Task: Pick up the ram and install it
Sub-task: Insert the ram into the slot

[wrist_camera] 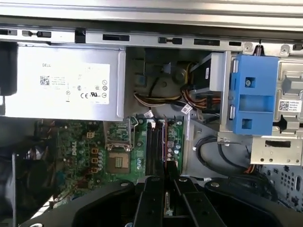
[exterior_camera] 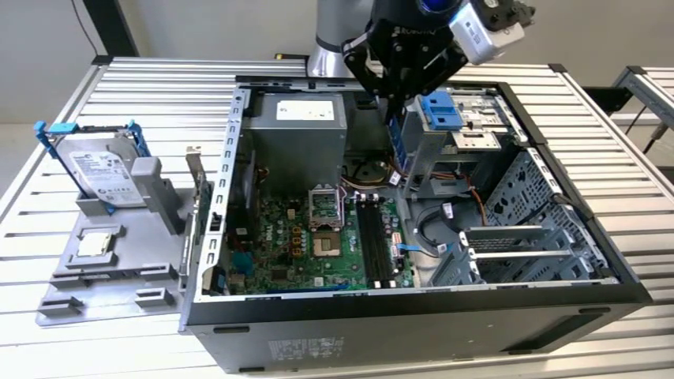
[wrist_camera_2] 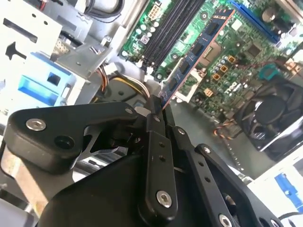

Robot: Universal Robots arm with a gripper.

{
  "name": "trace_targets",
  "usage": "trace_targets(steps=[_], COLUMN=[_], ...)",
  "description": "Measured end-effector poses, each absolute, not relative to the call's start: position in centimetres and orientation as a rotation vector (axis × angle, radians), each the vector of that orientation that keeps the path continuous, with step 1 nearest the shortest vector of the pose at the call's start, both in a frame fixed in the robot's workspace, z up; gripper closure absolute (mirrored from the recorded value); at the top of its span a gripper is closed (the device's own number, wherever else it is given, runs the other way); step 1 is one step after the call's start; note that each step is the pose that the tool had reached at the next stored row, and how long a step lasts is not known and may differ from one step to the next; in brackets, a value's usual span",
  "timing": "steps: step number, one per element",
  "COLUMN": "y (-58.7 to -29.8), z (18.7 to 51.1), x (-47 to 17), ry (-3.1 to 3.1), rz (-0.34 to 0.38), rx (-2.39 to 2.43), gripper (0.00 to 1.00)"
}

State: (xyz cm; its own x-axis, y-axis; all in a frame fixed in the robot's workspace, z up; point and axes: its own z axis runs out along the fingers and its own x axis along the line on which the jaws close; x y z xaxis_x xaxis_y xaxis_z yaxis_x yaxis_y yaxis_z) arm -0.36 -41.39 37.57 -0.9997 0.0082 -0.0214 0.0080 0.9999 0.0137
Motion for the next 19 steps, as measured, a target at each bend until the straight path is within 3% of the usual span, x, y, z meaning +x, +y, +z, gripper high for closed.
trace_targets(steps=[19], y=[-42.1], z=[36.2], x=[0.6], ry=[3.118], rz=[0.02], rx=[0.074], gripper=[1.0])
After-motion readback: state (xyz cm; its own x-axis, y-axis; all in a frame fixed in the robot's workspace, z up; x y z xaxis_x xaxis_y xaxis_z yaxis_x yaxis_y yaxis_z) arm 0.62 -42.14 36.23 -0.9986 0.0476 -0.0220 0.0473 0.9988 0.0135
